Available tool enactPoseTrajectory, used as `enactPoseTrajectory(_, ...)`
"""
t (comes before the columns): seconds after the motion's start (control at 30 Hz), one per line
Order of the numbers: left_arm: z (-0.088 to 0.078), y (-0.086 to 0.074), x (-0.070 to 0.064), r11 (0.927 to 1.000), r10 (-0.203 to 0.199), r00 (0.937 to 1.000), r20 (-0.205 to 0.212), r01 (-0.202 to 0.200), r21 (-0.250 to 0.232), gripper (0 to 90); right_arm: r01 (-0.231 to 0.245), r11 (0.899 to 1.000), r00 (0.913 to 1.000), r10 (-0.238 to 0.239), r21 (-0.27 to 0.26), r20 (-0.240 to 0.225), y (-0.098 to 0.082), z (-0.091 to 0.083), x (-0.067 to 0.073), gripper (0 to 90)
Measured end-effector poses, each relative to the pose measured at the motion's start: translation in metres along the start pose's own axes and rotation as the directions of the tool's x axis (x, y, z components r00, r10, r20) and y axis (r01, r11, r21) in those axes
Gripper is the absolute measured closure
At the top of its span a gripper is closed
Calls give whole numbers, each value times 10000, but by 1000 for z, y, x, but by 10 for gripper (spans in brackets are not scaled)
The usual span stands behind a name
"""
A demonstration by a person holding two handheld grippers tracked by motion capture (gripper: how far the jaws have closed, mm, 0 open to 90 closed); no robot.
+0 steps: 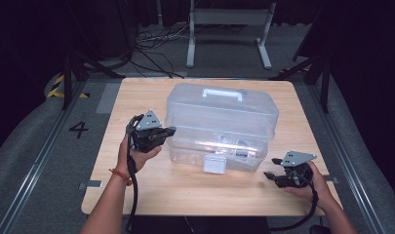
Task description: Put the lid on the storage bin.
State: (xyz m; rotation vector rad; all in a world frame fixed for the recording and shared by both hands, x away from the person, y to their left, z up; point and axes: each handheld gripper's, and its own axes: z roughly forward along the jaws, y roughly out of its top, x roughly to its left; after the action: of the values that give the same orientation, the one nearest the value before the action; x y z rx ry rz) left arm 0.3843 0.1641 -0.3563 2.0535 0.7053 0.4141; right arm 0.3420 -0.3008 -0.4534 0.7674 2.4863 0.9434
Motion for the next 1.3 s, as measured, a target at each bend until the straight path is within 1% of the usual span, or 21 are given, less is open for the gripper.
enactPoseTrajectory(0.07, -1, -1, -1, 10000, 69, 10000, -10, -69, -7, 894, -35, 10000, 10000, 35, -34, 22, 0, 0, -1, 390)
enactPoseTrajectory(0.13, -2, -2, -3, 10000, 21, 10000, 9, -21, -44, 894, -46, 10000, 10000, 46, -39, 47, 0, 0, -1, 388)
enactPoseTrajectory(0.2, -4, -4, -3, 9999, 65, 10000, 44, -65, -86, 894, -72, 10000, 10000, 73, -29, 30, -1, 0, -1, 388)
enactPoseTrajectory(0.3, -5, -6, -4, 9998, -60, 9999, 85, 61, -189, 893, -89, 10000, 10000, 89, 9, 32, -1, 1, -1, 387)
enactPoseTrajectory(0.33, -6, -6, -3, 9998, 116, 9999, 35, -116, -158, 892, -87, 10000, 10000, 87, 18, 12, -1, 1, -1, 387)
enactPoseTrajectory(0.47, -9, -8, -5, 9996, -27, 9999, 99, 30, -275, 891, -24, 10000, 10000, 24, 23, -28, 0, 0, 0, 387)
enactPoseTrajectory(0.53, -10, -10, -5, 9995, -25, 10000, 96, 28, -314, 884, -48, 10000, 10000, 48, 30, 10, -1, 1, -1, 387)
enactPoseTrajectory(0.57, -11, -11, -5, 9996, 34, 10000, 83, -32, -274, 884, -49, 10000, 10000, 49, 46, 16, -1, 1, -1, 387)
enactPoseTrajectory(0.67, -10, -15, -6, 9999, 32, 9999, 143, -30, -162, 883, -35, 10000, 10000, 35, 84, 12, -1, 2, -1, 387)
enactPoseTrajectory(0.73, -9, -18, -5, 9999, -25, 9997, 254, 28, -140, 884, -51, 9999, 10000, 51, 113, -17, -1, 2, -1, 387)
enactPoseTrajectory(0.87, -9, -23, -4, 10000, -45, 9998, 205, 45, 11, 882, 12, 9999, 10000, -11, 152, -52, -1, 4, 0, 387)
enactPoseTrajectory(0.93, -9, -25, -4, 9999, -148, 9994, 300, 147, 37, 882, 32, 9998, 10000, -31, 188, -70, -1, 5, 0, 387)
enactPoseTrajectory(0.97, -8, -26, -4, 9998, -157, 9996, 252, 153, 136, 878, 48, 9998, 10000, -47, 187, -64, -1, 5, 0, 387)
enactPoseTrajectory(1.0, -7, -28, -4, 9996, -35, 9998, 213, 29, 294, 877, 56, 9998, 10000, -55, 192, -77, -1, 6, 0, 386)
enactPoseTrajectory(1.07, -2, -32, -5, 9980, 15, 9998, 202, -28, 625, 877, 123, 9997, 9999, -122, 189, -86, 0, 6, 0, 386)
enactPoseTrajectory(1.1, -2, -32, -5, 9980, 15, 9998, 202, -28, 625, 874, 123, 9997, 9999, -122, 189, -86, 0, 6, 0, 386)
enactPoseTrajectory(1.13, 0, -34, -6, 9965, 25, 9999, 166, -38, 834, 874, 126, 9997, 9999, -124, 196, -89, 0, 6, 0, 386)
enactPoseTrajectory(1.17, 1, -36, -7, 9952, 161, 9997, 171, -177, 964, 874, 72, 9998, 9999, -71, 176, -90, 0, 5, 1, 386)
enactPoseTrajectory(1.27, 3, -43, -6, 9937, 63, 9997, 241, -89, 1116, 870, 69, 9999, 9999, -67, 147, -125, 0, 5, 0, 386)
enactPoseTrajectory(1.3, 3, -47, -5, 9917, 27, 9998, 216, -54, 1287, 869, 79, 9999, 9999, -77, 150, -127, 0, 5, 0, 385)
